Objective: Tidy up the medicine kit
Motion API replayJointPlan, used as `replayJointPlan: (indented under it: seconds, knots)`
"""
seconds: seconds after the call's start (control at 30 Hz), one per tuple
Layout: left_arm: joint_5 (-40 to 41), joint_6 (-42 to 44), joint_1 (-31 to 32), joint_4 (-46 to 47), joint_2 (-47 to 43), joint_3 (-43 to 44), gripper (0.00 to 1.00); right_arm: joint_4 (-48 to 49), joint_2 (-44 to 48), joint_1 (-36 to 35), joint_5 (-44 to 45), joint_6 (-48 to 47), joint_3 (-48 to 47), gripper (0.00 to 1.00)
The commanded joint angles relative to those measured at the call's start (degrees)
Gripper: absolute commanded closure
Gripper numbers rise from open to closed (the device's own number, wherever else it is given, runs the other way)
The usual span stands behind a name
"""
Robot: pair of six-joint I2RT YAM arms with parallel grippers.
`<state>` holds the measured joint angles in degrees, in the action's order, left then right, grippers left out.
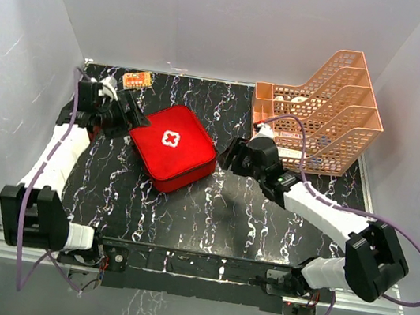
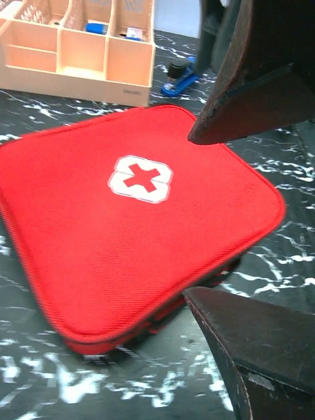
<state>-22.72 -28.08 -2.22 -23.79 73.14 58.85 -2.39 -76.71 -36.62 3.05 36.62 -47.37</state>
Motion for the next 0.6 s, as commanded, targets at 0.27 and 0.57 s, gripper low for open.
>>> replayJointPlan:
  seconds: [0.27,0.57]
  knots:
    - [-2.0,18.2,-0.7,-2.2,27.5,23.6,0.07,5.9,-7.5,-6.9,-1.5,13.8,-1.7,0.38]
    - [-15.2,22.4,-0.9,-11.8,37.0,28.1,0.29,8.4,-12.5,-6.8,3.7,13.0,-3.7,0.47]
